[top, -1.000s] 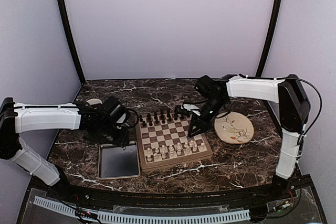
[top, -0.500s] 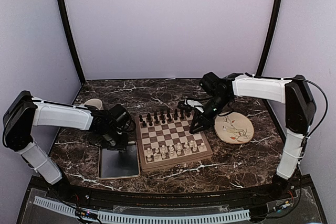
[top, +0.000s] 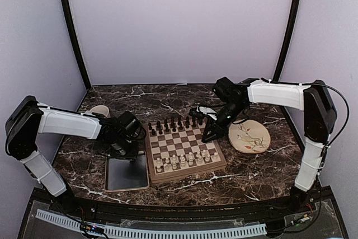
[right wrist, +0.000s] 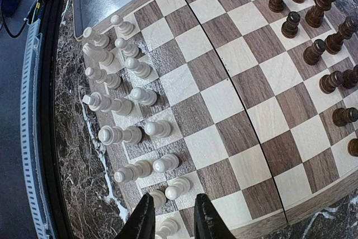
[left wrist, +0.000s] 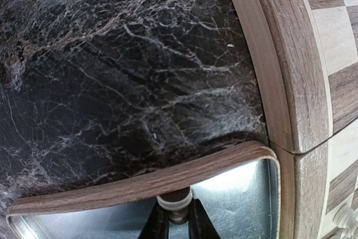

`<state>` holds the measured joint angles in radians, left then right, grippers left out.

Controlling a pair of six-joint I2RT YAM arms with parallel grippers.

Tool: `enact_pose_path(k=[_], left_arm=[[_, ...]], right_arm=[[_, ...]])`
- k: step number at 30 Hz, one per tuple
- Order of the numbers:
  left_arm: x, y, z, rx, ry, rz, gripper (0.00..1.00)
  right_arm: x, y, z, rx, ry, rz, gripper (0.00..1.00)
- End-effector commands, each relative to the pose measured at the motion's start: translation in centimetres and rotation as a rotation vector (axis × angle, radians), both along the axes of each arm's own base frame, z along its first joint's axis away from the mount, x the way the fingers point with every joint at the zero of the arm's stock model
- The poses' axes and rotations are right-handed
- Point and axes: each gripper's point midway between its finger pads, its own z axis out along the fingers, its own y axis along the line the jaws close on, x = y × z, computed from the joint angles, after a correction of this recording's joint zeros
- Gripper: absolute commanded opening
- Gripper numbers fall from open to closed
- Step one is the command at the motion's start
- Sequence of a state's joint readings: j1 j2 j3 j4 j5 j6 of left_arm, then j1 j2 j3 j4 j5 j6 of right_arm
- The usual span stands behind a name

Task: Set up the chess pieces on the board
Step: Pick up the pawn from the storage box, then pass from the left arm to the right

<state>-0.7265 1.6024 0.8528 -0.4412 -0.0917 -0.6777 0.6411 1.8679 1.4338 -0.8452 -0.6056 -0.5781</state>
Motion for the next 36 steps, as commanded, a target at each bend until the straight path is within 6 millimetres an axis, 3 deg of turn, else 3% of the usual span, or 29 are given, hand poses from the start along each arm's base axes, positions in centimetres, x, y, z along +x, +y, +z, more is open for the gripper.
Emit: enact_pose_path(k=[1,6,8,13,20,30,36], left_arm=[[-0.2,0.0,0.7,0.001,0.009,-0.035,0.09],[-1.8,-0.5,3.5,-0.024,0.046,-0.197,0.07],[-3.0,-1.5,4.9,-0.07,0.089,-0.317,0.05],[-5.7,-6.2,8.9,-0.325,0.156,-0.607,0.05],[-6.6,-12.1,14.1,-0.667,0.23,-0.776,0.06],[-6.1,-15.6,16.4,-0.879,0.326,-0.832,0.07],[-5.9,-16.4,16.6,-0.924,0.366,-0.83,0.07]], right_arm=[[0.0,0.1,1.1,0.028,-0.014,-0.004,0.25],[-0.5,0.1,2.0,0.041,-0.008,0.029,0.26],[-0.7,0.2,2.6,0.057,-0.012,0.053,0.26],[-0.4,1.5,4.7,0.118,-0.062,0.104,0.26],[-1.5,4.2,7.1,0.095,-0.349,0.264,0.27],[-3.3,8.3,8.1,0.047,-0.569,0.422,0.3],[-4.5,9.2,7.6,0.026,-0.61,0.503,0.36]])
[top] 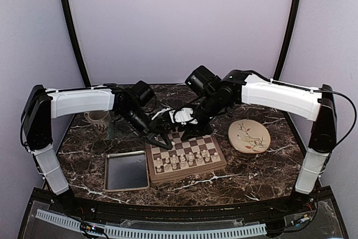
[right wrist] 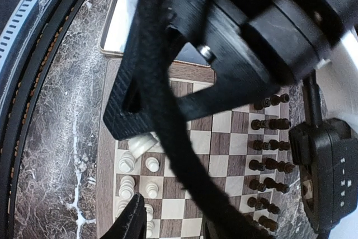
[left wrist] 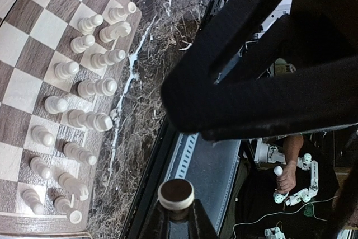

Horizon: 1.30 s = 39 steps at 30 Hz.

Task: Set up the chess pieces on the board
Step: Pass from the left arm to the right

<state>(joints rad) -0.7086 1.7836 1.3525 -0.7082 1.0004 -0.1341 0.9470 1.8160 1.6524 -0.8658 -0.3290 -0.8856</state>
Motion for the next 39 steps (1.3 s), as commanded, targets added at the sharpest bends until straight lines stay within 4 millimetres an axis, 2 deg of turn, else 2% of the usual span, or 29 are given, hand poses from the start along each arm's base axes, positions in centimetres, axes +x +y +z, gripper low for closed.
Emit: enact_pose_path(k=[1,6,22,25,31,36,39], left_arm=[[-0.4,-0.7,1.9,-0.077,0.041,-0.038,0.07],[-0.5,-0.9,2.0,-0.087,0.061,-0.042,0.07],[-0.6,-1.1,2.0,-0.109,0.099,-0.05,0.07],[-0.6,-1.1,1.9,-0.111,0.106,-0.052,0.07],[-0.4,-1.0,1.8,-0.101,0.1,-0.047,0.07],[0.5,-0.3,1.9,-0.075,0.055,-0.015,0.14],[1.4,0.4,2.4,-0.068,0.006,0.019,0.25]], right_arm=[[-0.4,1.2,0.2,-0.004,-0.076,0.062,0.36],[-1.6,1.5,-0.1,-0.009,-0.058,0.097,0.37],[-3.2,3.2,-0.8,-0.001,-0.059,0.132,0.36],[-3.5,3.5,-1.0,-0.002,-0.061,0.136,0.34],[-3.4,3.3,-1.6,-0.02,-0.067,0.121,0.19],[-2.6,2.7,-1.8,-0.033,-0.07,0.071,0.13],[-1.9,2.5,-1.0,-0.001,-0.033,0.023,0.12]])
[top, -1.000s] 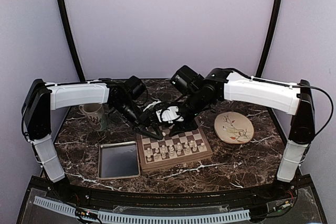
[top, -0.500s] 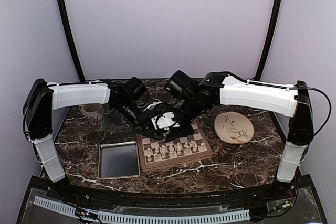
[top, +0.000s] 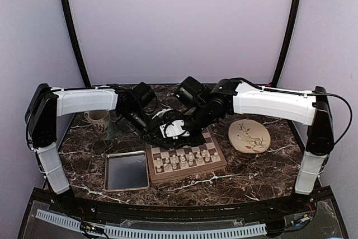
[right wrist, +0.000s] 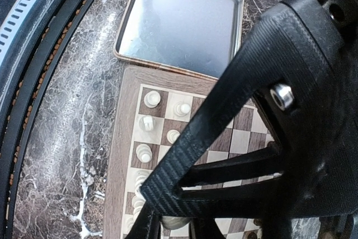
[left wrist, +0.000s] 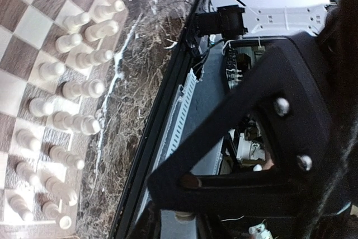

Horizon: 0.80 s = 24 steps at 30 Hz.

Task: Set up the chess pieces on the board
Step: Pass from the left arm to the right, then pass from the right arm to the left

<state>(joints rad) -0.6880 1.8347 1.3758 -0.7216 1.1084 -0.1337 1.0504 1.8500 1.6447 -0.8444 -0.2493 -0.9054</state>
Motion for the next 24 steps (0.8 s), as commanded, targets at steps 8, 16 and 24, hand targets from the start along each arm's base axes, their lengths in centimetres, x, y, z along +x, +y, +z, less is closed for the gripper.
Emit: enact_pose_path(k=[8,16,24], left_arm=[[4.7,2.0,4.1,-0.043,-0.425,0.233,0.37],[7.4,3.3,11.5,-0.302,-0.95,0.51,0.41],[5.9,-0.5,12.1,-0.383,-1.04,0.368,0.43]], right_arm=[[3.2,-0.7,3.9,0.187,0.235,-0.192,0.12],[5.0,-2.6,6.5,0.361,0.576,-0.316,0.12],[5.4,-3.5,7.3,0.429,0.729,-0.337,0.13]])
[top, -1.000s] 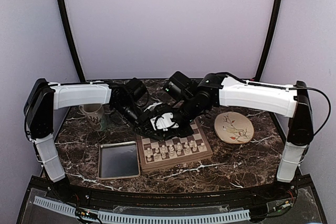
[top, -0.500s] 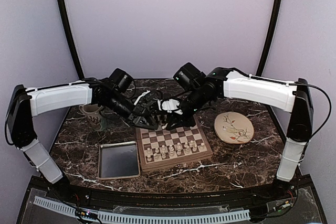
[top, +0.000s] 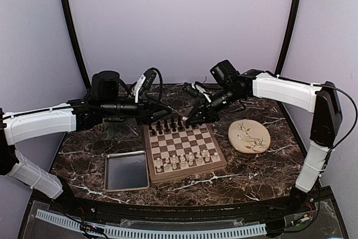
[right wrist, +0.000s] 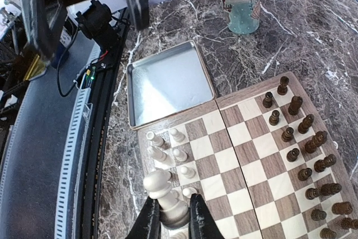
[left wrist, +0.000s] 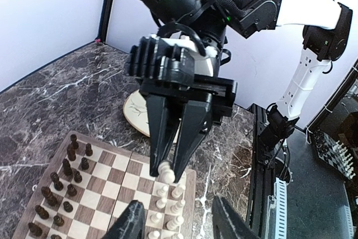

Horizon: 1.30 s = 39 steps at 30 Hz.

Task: Set up the chess pieces on the board
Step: Pass from the right arm to the left

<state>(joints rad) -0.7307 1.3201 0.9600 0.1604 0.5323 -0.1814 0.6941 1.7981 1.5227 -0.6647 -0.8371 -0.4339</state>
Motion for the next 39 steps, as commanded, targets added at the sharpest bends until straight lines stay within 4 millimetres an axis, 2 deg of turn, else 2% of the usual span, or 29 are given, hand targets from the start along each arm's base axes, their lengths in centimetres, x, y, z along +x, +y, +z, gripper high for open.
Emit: enact_pose_path(k=[1,4,8,15,21,25,35,39], left_arm=[[-0.4,-2.7,1.5,-0.045,-0.103,-0.082,0.43],[-1.4,-4.4,0.9,-0.031,-0.1,-0.152,0.44],[-1.3,-5.5,0.2,-0.016,-0.084,-0.168,0.43],[-0.8,-5.9,-1.0,0.019,-0.043,-0.166,0.32],[0.5,-5.6,-1.8,0.049,-0.043,-0.09,0.35],[0.7,-5.6,-2.3,0.062,-0.039,-0.082,0.34],[0.3,-5.9,-2.7,0.054,-0.014,-0.117,0.14],[0.2,-6.2,-2.5,0.046,-0.008,-0.136,0.1]], right_arm=[[-0.9,0.5,3.0,0.122,0.069,0.027,0.13],[-0.8,0.4,3.1,0.126,0.082,0.024,0.13],[-0.9,0.4,3.1,0.134,0.092,0.03,0.13],[-1.2,0.3,3.1,0.138,0.096,0.041,0.14],[-1.5,0.2,3.2,0.144,0.101,0.055,0.15],[-1.6,0.2,3.2,0.145,0.103,0.058,0.15],[-1.5,0.2,2.8,0.137,0.099,0.058,0.15],[-1.6,-0.4,2.5,0.111,0.067,0.051,0.22]])
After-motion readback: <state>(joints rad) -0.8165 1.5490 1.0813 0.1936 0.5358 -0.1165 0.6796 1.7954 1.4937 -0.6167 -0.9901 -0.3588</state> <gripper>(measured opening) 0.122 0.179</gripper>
